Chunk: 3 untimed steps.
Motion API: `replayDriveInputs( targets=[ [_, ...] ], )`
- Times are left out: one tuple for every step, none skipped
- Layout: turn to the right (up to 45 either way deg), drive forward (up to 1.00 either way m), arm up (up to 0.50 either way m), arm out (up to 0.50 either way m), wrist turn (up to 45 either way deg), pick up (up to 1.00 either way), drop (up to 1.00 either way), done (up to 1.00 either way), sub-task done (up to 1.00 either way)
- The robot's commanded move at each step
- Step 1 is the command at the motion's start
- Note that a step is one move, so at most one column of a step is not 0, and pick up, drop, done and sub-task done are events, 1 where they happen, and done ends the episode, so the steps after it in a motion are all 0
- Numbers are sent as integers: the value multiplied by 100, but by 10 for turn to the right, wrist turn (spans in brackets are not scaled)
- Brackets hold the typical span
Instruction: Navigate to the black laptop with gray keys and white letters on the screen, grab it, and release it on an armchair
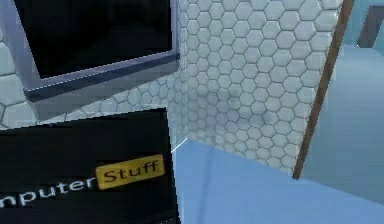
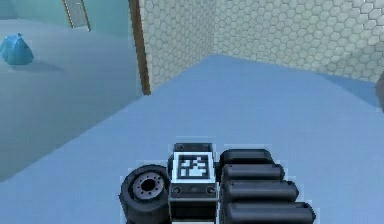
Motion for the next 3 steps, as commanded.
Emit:
replayDriveInputs(
  targets=[
    [450,0,0,0,0,0,0,0,0],
    [450,0,0,0,0,0,0,0,0],
    [300,0,0,0,0,0,0,0,0]
  ],
)
